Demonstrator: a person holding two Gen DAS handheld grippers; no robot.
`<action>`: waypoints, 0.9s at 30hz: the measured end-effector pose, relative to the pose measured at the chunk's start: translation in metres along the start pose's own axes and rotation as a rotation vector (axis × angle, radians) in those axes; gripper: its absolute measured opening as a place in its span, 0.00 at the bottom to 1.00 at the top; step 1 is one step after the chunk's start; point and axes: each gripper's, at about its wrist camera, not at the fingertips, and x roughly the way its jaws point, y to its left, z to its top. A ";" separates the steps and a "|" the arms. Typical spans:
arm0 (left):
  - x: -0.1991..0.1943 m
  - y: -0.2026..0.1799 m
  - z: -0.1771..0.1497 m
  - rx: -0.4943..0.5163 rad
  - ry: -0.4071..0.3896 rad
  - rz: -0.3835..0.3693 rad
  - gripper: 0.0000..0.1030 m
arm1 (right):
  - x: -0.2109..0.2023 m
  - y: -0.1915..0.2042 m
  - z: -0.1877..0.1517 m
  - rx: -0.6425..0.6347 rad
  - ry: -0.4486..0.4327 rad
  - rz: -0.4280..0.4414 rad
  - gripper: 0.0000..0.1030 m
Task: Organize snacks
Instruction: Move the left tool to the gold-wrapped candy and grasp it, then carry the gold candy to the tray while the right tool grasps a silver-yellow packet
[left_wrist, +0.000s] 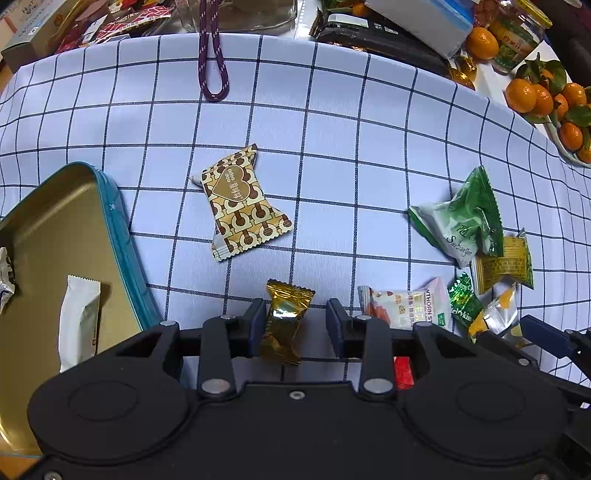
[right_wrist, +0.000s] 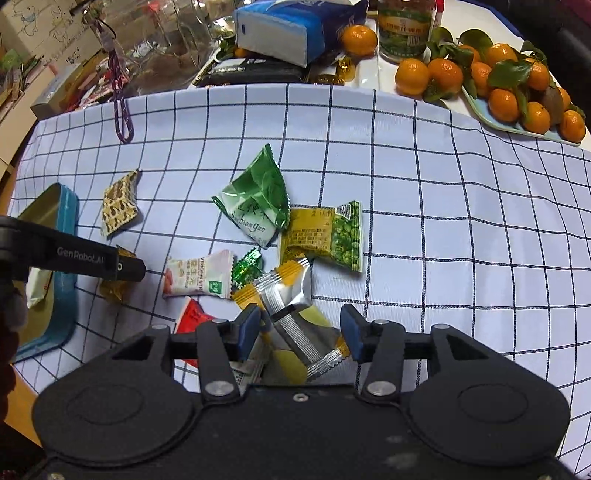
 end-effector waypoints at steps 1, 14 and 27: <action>0.000 0.000 0.000 0.001 0.002 -0.004 0.42 | 0.001 0.001 0.000 -0.005 0.000 -0.003 0.49; -0.008 0.006 0.001 -0.027 0.001 -0.061 0.23 | 0.004 -0.003 0.002 0.026 0.016 0.043 0.34; -0.044 0.014 0.001 -0.033 -0.056 -0.073 0.23 | -0.023 -0.027 0.015 0.220 -0.063 0.118 0.32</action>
